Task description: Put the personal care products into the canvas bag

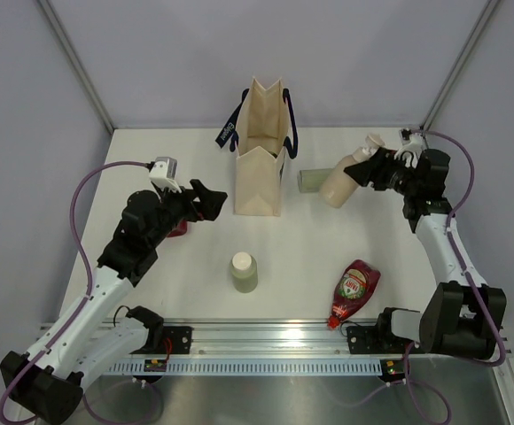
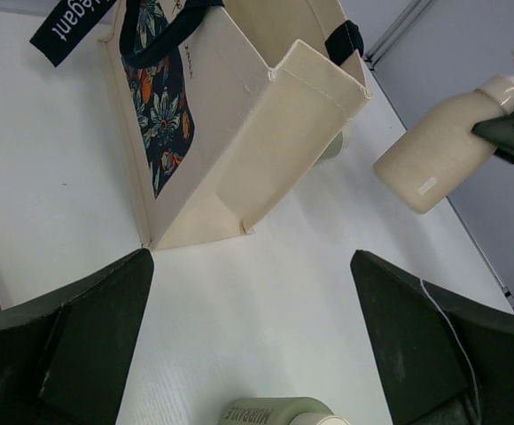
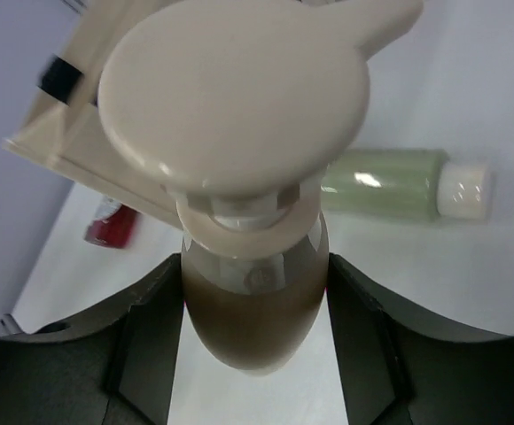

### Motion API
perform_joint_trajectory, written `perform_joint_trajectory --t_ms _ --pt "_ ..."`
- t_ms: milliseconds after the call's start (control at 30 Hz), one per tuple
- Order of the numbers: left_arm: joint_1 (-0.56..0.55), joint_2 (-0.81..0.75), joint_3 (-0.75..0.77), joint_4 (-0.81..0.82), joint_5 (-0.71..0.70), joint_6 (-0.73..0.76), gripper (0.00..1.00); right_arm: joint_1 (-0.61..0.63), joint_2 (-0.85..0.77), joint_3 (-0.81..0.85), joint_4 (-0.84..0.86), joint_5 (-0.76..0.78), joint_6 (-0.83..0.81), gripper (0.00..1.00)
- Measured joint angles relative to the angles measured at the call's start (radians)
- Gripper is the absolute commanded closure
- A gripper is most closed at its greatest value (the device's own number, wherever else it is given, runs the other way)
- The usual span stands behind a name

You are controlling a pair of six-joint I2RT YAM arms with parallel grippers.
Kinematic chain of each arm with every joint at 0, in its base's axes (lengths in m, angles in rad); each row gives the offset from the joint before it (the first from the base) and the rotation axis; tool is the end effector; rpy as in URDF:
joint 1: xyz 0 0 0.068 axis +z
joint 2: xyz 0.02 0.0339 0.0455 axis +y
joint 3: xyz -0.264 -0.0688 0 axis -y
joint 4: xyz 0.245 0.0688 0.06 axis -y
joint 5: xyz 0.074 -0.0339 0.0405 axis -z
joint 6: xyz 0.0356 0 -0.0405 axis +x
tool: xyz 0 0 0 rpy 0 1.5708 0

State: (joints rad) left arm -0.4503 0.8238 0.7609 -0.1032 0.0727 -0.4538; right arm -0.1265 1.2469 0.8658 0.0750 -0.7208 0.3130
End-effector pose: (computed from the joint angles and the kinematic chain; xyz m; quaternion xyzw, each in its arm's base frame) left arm 0.1762 -0.0880 0.3336 0.0221 0.7629 -0.3070 0.5686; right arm 0.2825 -0.0122 0.2980 -0.0389 0.7821 0.3347 0.5242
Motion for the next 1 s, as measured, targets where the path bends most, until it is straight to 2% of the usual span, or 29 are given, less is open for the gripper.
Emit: perform_joint_trajectory --t_ms 133,300,500,633,800,1000 --pt "0.0 0.001 0.0 0.0 0.0 0.0 0.01 0.042 0.04 0.192 0.023 -0.027 0.114 1.0" --pt "0.0 0.001 0.0 -0.001 0.0 0.0 0.01 0.172 0.159 0.462 0.11 -0.034 0.213 1.0" --pt "0.0 0.001 0.0 -0.017 -0.014 -0.003 0.01 0.346 0.434 0.78 0.183 -0.019 0.234 1.0" --pt "0.0 0.002 0.002 -0.072 -0.081 -0.021 0.01 0.421 0.673 0.998 0.175 0.029 0.174 1.0" --pt "0.0 0.003 0.005 -0.18 -0.198 -0.059 0.01 0.456 0.844 1.071 0.09 0.087 0.043 1.0" --pt "0.001 0.003 0.005 -0.255 -0.317 -0.092 0.01 0.474 0.874 0.993 0.013 0.147 -0.111 0.98"
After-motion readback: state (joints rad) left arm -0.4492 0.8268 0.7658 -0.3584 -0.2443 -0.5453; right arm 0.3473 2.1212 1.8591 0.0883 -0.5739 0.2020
